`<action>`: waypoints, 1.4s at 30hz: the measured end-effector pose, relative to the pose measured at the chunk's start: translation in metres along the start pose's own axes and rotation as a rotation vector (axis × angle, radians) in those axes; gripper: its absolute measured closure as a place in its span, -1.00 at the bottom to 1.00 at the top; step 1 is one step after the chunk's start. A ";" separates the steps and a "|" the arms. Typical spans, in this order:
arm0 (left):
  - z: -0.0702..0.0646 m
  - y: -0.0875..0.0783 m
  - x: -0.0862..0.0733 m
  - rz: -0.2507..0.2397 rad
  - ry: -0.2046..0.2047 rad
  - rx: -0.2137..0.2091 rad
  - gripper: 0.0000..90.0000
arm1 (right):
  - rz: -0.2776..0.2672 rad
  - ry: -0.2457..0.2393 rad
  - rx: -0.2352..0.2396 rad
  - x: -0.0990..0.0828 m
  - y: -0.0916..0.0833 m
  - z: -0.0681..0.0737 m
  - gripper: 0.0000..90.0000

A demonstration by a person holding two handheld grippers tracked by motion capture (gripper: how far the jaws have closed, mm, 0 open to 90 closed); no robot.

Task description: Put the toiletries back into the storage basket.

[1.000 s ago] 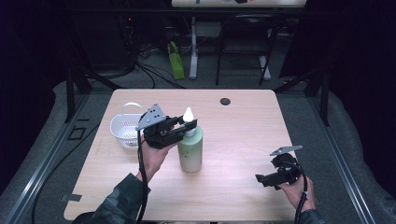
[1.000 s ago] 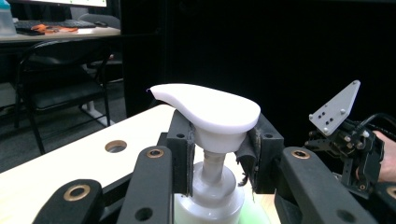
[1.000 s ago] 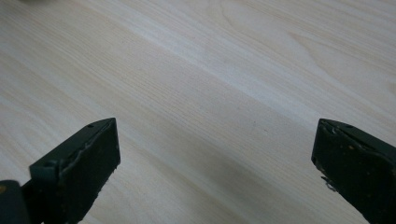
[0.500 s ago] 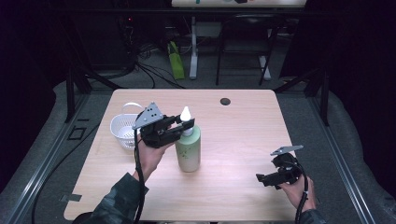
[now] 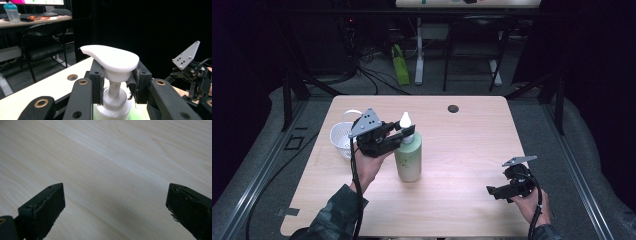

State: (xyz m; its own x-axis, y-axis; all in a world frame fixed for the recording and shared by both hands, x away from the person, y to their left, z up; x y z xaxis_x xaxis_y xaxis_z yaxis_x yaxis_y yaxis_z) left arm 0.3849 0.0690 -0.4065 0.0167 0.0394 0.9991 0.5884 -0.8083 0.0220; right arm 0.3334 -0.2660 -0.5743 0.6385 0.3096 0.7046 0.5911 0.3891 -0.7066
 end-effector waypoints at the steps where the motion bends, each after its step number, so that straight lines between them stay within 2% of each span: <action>1: 0.001 -0.001 0.001 0.001 0.002 0.005 0.50 | 0.000 -0.002 -0.001 0.000 0.000 0.000 -0.96; 6: 0.006 -0.005 0.004 -0.008 0.004 0.020 0.50 | 0.000 -0.008 -0.004 0.000 0.000 0.001 -0.96; 12: 0.009 -0.007 0.005 0.003 0.025 0.029 0.50 | -0.001 -0.008 -0.001 0.000 0.000 0.002 -0.96; 18: 0.011 -0.010 0.010 0.001 0.022 0.041 0.50 | 0.003 -0.017 -0.007 0.000 0.001 0.002 -0.96; 30: 0.019 -0.017 0.017 0.026 0.042 0.060 0.50 | 0.004 -0.023 -0.011 0.001 0.000 0.002 -0.96; 34: 0.024 -0.022 0.022 0.019 0.040 0.080 0.50 | 0.003 -0.038 -0.012 0.001 0.000 0.003 -0.96; 42: 0.035 -0.034 0.036 -0.003 0.048 0.118 0.50 | 0.001 -0.031 -0.010 0.002 0.000 0.003 -0.96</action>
State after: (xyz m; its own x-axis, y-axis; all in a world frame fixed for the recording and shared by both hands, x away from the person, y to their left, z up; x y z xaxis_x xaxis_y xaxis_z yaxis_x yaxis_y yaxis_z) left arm 0.3936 0.1187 -0.3728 -0.0221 0.0116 0.9997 0.6792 -0.7336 0.0235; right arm 0.3330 -0.2630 -0.5726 0.6239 0.3364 0.7054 0.5955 0.3798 -0.7079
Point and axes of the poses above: each handheld gripper's, and its own axes: y roughly forward along the jaws, x roughly out of its top, z roughly to its left, the point moved 7 cm from there along y, roughly forward along the jaws, and after that the axes turned 11 degrees about -z, right-handed, at the moved point
